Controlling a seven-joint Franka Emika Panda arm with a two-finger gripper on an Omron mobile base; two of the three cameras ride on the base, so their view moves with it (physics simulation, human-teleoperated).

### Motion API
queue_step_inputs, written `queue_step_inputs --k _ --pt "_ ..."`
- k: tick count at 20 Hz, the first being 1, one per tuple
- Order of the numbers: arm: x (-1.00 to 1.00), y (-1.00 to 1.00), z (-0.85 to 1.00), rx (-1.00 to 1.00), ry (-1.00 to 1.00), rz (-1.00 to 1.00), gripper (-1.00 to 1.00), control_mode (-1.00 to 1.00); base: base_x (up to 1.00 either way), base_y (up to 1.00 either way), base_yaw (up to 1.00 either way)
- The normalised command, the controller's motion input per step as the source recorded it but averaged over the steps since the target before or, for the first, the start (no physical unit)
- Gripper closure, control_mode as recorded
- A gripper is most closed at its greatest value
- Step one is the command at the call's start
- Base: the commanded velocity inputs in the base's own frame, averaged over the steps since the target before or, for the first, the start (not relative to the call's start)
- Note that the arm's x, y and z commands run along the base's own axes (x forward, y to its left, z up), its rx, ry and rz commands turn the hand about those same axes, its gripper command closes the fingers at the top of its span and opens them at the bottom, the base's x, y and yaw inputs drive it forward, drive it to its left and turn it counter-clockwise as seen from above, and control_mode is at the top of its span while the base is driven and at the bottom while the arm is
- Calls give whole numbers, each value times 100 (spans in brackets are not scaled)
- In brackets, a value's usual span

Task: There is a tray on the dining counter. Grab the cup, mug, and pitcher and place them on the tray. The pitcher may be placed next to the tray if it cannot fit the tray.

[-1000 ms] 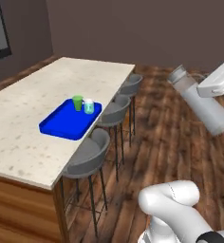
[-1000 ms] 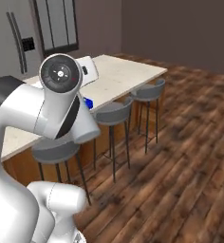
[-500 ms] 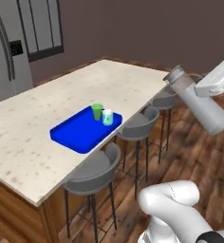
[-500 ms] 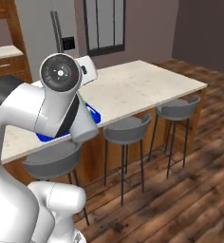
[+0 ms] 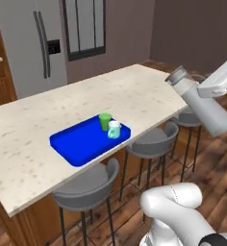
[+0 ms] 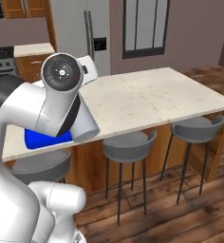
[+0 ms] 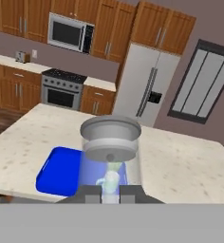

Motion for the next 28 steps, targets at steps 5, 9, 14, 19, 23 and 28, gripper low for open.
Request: queue_step_inputs --k 5,9,14,19,23,28 --pt "0 0 0 0 0 0 100 100 36 -39 40" --pt "0 0 0 0 0 0 100 100 26 -14 38" --pt "0 0 0 0 0 0 100 100 38 0 34" --pt "0 0 0 0 0 0 100 100 76 0 30" --pt "0 0 0 0 0 0 100 100 84 0 27" --pt "0 0 0 0 0 0 100 100 60 0 23"
